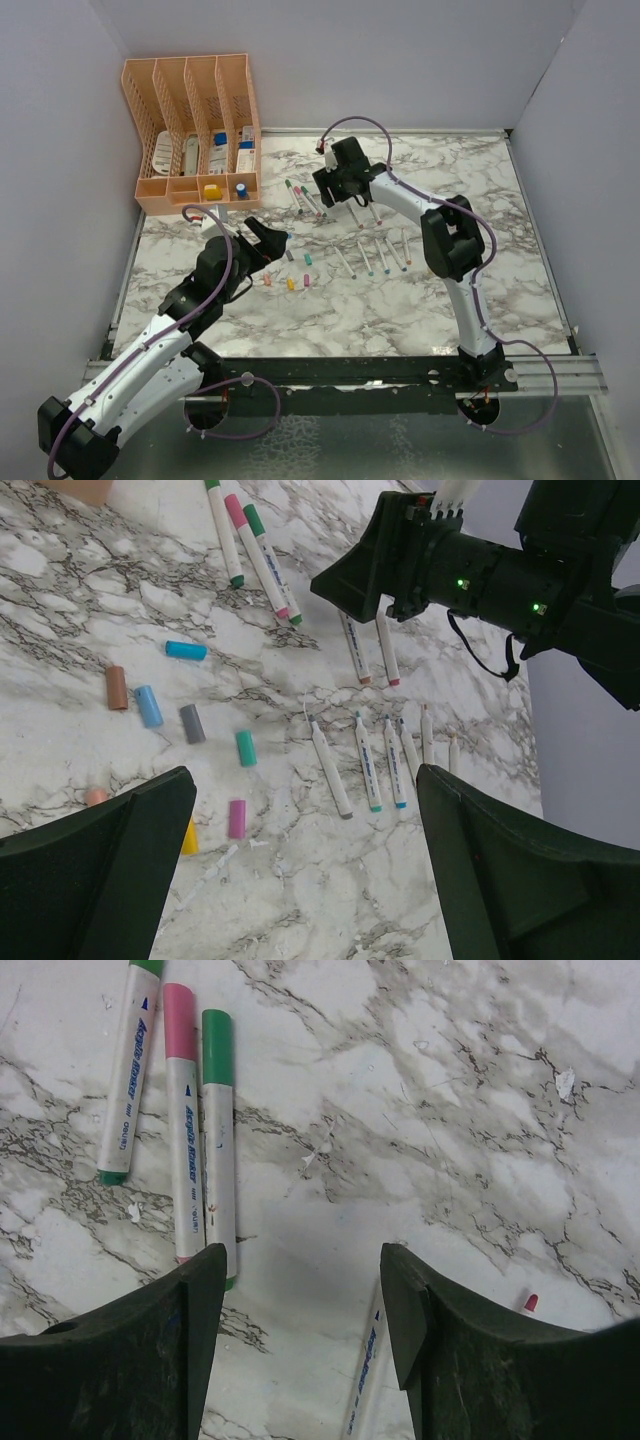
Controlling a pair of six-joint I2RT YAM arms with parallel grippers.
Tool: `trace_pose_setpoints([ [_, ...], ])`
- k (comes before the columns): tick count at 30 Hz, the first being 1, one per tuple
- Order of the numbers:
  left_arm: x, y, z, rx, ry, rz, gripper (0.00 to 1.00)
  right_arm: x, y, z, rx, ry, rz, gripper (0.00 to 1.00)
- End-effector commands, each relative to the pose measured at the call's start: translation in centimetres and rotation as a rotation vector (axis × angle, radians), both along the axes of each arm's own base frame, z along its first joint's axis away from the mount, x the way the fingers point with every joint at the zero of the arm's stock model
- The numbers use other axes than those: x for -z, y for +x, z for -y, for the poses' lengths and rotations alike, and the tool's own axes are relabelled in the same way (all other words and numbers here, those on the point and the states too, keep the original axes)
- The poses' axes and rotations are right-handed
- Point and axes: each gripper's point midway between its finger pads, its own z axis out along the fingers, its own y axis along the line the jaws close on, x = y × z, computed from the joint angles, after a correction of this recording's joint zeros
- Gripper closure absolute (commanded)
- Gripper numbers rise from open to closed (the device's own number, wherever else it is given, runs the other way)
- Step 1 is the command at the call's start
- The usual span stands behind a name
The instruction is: Open the pen caps
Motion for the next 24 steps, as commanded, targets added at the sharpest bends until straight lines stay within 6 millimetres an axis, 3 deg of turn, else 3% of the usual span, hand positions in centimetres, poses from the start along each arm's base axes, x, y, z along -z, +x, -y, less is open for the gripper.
trace_pose_setpoints([
  [1,-1.8,0.4,-0.1,-0.012,-0.023,0.041,0.05,0.2,0.7,-0.2,0.018,-0.003,0.009,0.39],
  [24,-1.4,0.3,-0.6,-0.025,-0.004,0.035,0.05,2.1,0.1,-2.2,-0.009,-0.001,-0.022,0.40],
])
